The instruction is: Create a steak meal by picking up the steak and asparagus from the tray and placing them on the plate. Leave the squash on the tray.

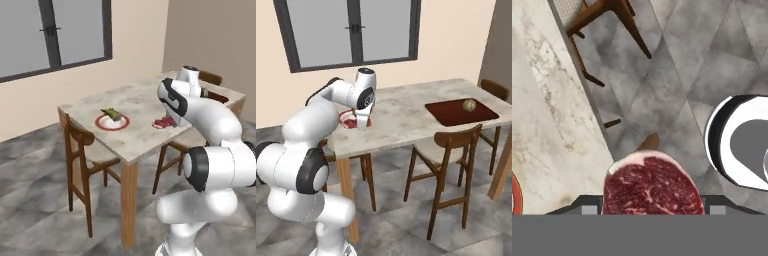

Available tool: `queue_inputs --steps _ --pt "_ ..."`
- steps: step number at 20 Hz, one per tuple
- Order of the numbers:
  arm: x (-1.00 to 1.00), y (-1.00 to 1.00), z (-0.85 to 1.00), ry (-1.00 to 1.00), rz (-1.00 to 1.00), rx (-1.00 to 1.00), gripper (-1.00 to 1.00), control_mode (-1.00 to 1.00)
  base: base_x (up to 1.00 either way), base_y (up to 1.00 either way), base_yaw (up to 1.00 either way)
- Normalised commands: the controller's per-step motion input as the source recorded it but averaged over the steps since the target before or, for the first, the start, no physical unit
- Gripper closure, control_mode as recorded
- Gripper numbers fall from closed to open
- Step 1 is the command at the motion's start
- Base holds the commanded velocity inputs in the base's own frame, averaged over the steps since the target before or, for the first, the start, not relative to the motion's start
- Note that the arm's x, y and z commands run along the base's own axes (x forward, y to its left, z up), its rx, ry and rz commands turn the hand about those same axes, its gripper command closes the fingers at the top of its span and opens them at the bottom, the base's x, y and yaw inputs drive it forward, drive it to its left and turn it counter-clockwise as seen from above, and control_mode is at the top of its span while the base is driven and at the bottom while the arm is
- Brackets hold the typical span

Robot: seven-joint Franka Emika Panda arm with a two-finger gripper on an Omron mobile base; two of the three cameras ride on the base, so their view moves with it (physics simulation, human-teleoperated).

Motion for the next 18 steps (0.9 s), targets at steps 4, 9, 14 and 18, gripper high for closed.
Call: queue_inputs --steps 4,9,14,18 --pt "0.00 0.00 0.00 0.00 0.00 0.00 1.00 1.00 0.24 0.77 -0.57" --pt "0.00 0.00 0.00 0.00 0.00 0.00 1.00 1.00 0.14 0.92 -0.58" --pt "0.00 0.00 0.00 0.00 0.00 0.00 1.00 1.00 -0.11 1.00 -0.53" --pt "0.00 0.00 0.00 0.00 0.00 0.00 1.00 1.00 -0.24 1.00 -0.49"
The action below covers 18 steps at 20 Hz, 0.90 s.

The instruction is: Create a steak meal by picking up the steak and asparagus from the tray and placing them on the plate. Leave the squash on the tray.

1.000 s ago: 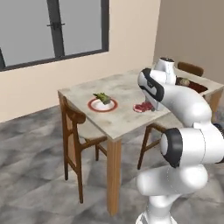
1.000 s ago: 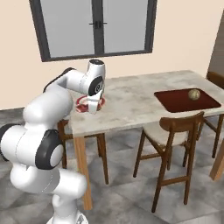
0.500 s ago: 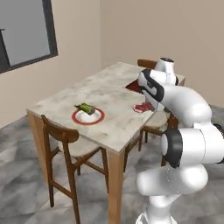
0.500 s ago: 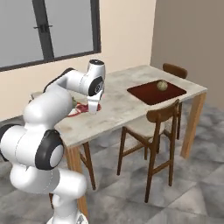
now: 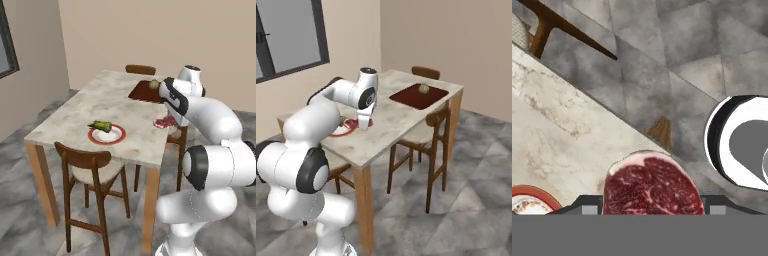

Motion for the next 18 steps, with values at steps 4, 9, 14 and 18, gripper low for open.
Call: queue_inputs --steps 4,9,14,18 --pt "0.00 0.00 0.00 0.00 0.00 0.00 1.00 1.00 -0.02 1.00 -0.49" --pt "0.00 0.00 0.00 0.00 0.00 0.00 1.00 1.00 0.29 1.00 -0.43" --pt "0.00 0.00 0.00 0.00 0.00 0.00 1.00 1.00 0.51 0.82 -0.33" --pt "0.00 0.00 0.00 0.00 0.00 0.00 1.00 1.00 0.23 0.31 -0.22"
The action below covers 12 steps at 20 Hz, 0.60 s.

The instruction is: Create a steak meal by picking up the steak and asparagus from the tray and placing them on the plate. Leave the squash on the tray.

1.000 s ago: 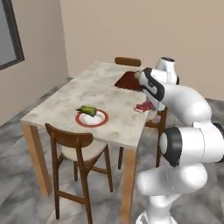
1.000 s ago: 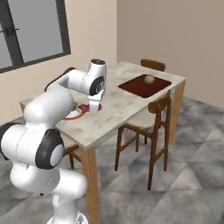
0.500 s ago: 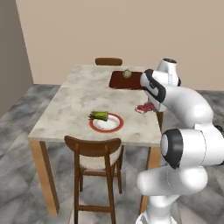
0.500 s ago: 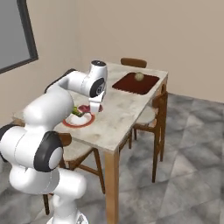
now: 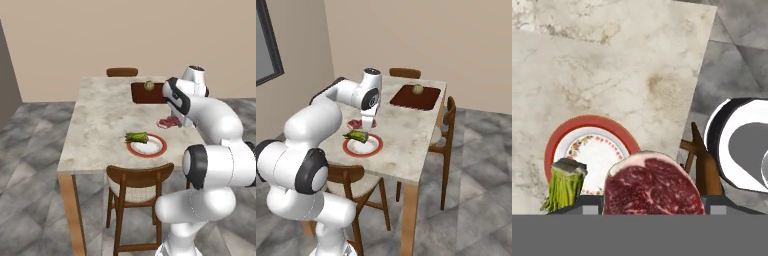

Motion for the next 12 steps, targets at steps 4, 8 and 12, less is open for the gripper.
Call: queue_inputs --steps 4,8,12 --pt "0.29 0.00 -0.14 0.00 -0.13 0.00 1.00 -1.00 0.00 0.00 0.00" --pt "0.32 0.00 -0.39 0.03 0.00 0.00 1.00 -1.00 0.00 0.00 0.00" --pt "0.24 0.00 -0.49 0.02 0.17 0.00 1.00 -1.00 0.00 0.00 0.00"
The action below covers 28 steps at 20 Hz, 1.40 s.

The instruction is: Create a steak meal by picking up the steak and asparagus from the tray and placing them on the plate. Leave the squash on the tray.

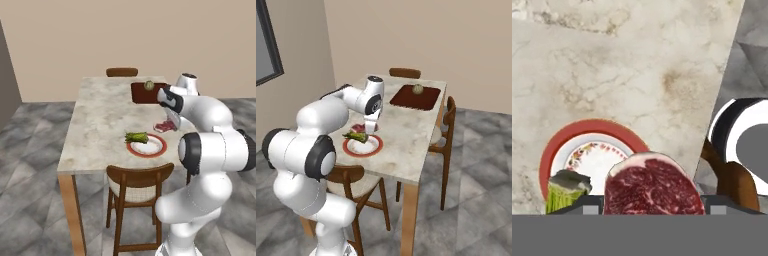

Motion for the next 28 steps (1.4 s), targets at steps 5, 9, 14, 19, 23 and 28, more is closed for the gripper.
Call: queue_inputs --steps 5,9,14,19,23,28 --pt "0.18 0.13 -0.50 0.03 0.28 0.00 1.00 -1.00 0.00 0.00 0.00" --pt "0.28 0.18 -0.53 0.09 0.23 -0.02 1.00 -1.00 0.00 0.00 0.00" --pt "0.41 0.22 -0.62 0.07 0.03 -0.07 1.00 -1.00 0.00 0.00 0.00" --pt "0.34 0.04 -0.45 0.01 -0.05 -0.02 1.00 -1.00 0.00 0.00 0.00" --pt "0.23 0.00 -0.30 0.00 -0.08 0.00 1.00 -1.00 0.00 0.00 0.00" --pt "0.24 0.00 -0.25 0.00 -0.07 0.00 1.00 -1.00 0.00 0.00 0.00"
